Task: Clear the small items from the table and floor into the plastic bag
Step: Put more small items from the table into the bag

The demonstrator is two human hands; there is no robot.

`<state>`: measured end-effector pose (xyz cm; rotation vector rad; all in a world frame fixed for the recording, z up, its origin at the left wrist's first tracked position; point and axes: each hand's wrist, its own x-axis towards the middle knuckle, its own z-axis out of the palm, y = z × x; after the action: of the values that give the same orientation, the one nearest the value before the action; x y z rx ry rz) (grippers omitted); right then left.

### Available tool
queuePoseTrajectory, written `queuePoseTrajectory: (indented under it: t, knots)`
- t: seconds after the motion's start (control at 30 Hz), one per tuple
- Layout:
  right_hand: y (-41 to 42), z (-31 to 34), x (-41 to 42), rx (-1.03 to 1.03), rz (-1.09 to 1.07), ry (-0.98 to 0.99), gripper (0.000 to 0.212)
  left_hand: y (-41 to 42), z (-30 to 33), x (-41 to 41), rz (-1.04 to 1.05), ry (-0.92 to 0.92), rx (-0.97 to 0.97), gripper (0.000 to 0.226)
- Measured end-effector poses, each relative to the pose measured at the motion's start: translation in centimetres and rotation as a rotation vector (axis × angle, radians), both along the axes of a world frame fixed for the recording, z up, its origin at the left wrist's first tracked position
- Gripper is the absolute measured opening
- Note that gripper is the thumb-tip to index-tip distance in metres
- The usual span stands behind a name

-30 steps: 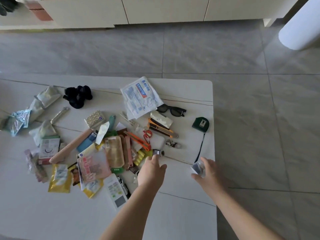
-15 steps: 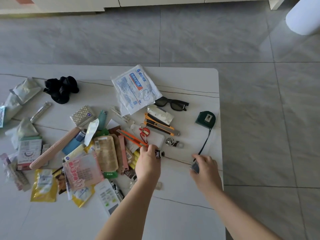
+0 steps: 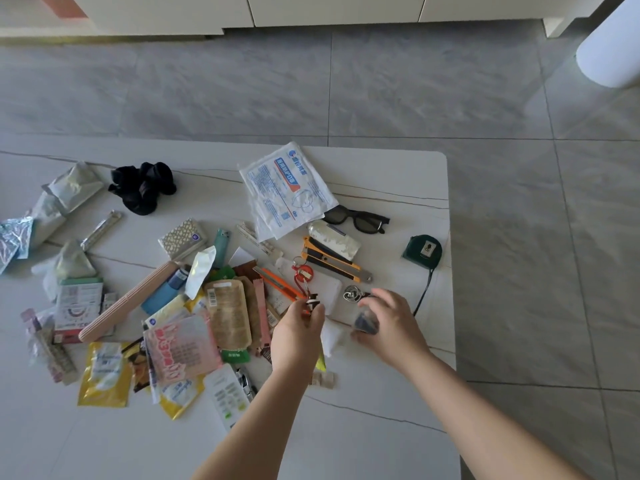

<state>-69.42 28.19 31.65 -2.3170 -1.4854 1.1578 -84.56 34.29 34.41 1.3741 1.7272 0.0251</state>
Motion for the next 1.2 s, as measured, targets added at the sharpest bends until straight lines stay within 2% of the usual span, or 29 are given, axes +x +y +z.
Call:
queuePoseTrajectory:
  t: [0.1, 0.2, 0.3, 0.5, 0.67, 0.9, 0.97, 1.07, 1.2]
  knots:
    - [0.9, -0.9, -1.3, 0.013, 0.056, -0.007, 0.058, -0.7, -0.5, -1.5, 0.161, -0.092, -0.066, 0.020]
    - [1.2, -1.6, -2.2, 0.046, 0.066, -0.080, 0.057, -1.6, -0.9, -2.9, 0.293, -0.159, -0.135, 0.021]
    - [1.1, -2.0, -2.7, 0.068, 0.063, -0.145, 0.057, -2.6, -1.5, -4.0, 0.353, -0.171, -0.178, 0.020]
    - [0.9, -2.0, -3.4, 0.051, 0.054, -0.203, 0.072, -3.9, -2.2, -4.2, 0.463, -0.196, -0.276, 0.004]
    - [0.6, -2.3, -3.4, 0.035, 0.018, -0.190, 0.058, -4.2, -3.7, -2.5, 0.530, -0.176, -0.239, 0.022]
    - [-0.2, -2.3, -3.6, 0.012, 0.042, -0.210, 0.057, -4.2, -4.9, -0.3, 0.644, -0.137, -0.229, 0.038]
    - [-0.6, -2.2, -3.6, -0.004, 0.045, -0.213, 0.058, -4.2, -5.0, -0.2, 0.654, -0.152, -0.275, 0.036]
    - [-1.3, -1.9, -3.5, -0.018, -0.014, -0.181, 0.057, -4.4, -4.6, -0.3, 0.682, -0.220, -0.347, 0.022]
    - [-1.7, -0.2, -3.3, -0.071, -0.146, -0.049, 0.052, -4.8, -2.9, -1.0, 0.724, -0.284, -0.408, 0.023]
